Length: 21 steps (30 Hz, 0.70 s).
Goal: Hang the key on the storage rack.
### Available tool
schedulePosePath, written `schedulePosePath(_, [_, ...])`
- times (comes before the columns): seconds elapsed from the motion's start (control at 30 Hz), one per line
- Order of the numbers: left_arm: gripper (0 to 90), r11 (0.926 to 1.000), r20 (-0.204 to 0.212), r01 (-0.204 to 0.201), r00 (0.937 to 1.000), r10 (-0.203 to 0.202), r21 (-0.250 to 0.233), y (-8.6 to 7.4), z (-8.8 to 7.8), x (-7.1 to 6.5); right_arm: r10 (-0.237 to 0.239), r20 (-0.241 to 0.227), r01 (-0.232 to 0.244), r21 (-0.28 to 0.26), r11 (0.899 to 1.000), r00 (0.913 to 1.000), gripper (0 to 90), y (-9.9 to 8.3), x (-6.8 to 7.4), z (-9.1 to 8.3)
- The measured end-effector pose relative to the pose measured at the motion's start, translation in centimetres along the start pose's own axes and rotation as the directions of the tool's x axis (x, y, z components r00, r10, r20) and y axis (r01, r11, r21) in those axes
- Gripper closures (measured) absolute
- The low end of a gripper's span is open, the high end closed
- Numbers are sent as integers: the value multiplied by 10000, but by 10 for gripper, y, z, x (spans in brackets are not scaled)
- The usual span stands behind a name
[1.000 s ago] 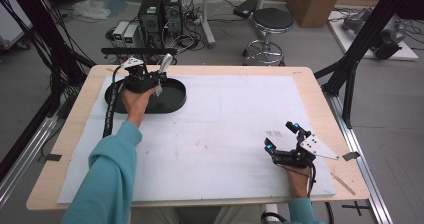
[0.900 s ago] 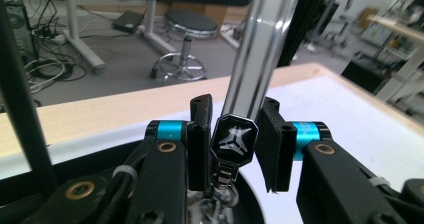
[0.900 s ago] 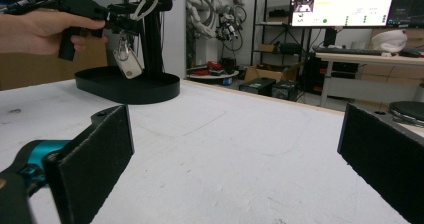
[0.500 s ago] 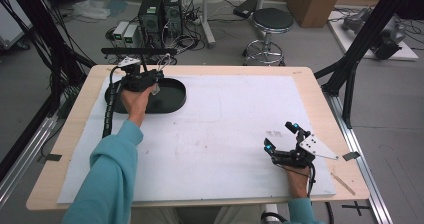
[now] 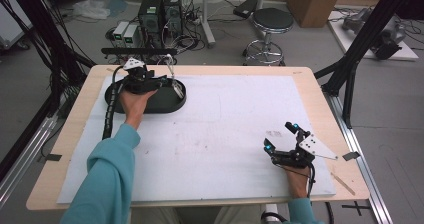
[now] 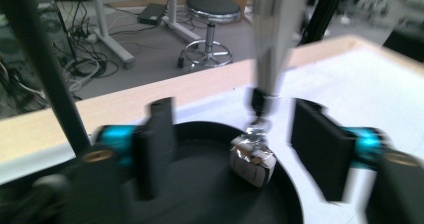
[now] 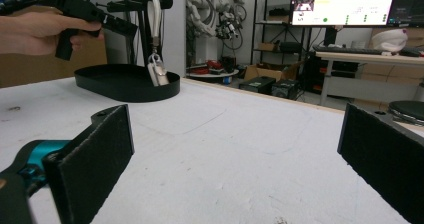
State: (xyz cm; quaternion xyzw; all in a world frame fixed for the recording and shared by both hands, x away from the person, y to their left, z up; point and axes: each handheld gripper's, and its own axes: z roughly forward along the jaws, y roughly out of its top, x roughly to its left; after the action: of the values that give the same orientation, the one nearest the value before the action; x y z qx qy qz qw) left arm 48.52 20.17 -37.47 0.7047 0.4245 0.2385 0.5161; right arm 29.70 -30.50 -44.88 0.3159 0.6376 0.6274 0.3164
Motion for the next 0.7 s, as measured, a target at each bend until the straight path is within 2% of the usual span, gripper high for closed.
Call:
schedulePosePath(0.07, [227, 9993, 79, -374, 9993, 374, 10, 0, -3, -3, -53, 16, 53, -15, 10000, 10000, 8, 0, 0, 0])
schedulePosePath(0.13, [97, 9963, 146, -807, 9966, 812, -303, -2, -11, -7, 30, 19, -30, 46, 10000, 10000, 8, -1, 1, 0])
schedulePosePath(0.2, [16, 9934, 529, -846, 9946, 889, -770, -4, -21, -9, 79, 29, -79, 42, 10000, 10000, 8, -1, 1, 0])
schedulePosePath(0.27, [17, 9901, 918, -872, 9910, 975, -1095, -8, -33, -10, 12, 31, -12, 65, 10000, 10000, 8, -1, 0, 0])
schedulePosePath(0.33, [17, 9868, 1075, -1081, 9868, 1212, -1204, -12, -43, -12, -50, 17, 50, 49, 10000, 10000, 8, -2, 0, 1])
schedulePosePath(0.37, [17, 9848, 1324, -1139, 9825, 1312, -1311, -15, -49, -13, -39, 7, 39, 70, 10000, 10000, 8, -2, 0, 0])
schedulePosePath(0.43, [17, 9834, 1475, -1173, 9794, 1376, -1382, -20, -57, -15, 35, 14, -36, 127, 9999, 10000, 8, -2, 1, 1])
schedulePosePath(0.47, [17, 9815, 1656, -1223, 9753, 1464, -1473, -26, -65, -16, 36, 22, -36, 134, 9999, 10000, 8, -2, 0, 1])
schedulePosePath(0.53, [17, 9820, 1783, -1233, 9728, 1482, -1431, -32, -72, -17, 74, 54, -75, 159, 9998, 10000, 8, -2, 1, 0])
schedulePosePath(0.7, [17, 9753, 2170, -1287, 9618, 1669, -1797, -58, -98, -18, 7, 65, -8, 78, 10000, 10000, 8, -2, 0, 1])
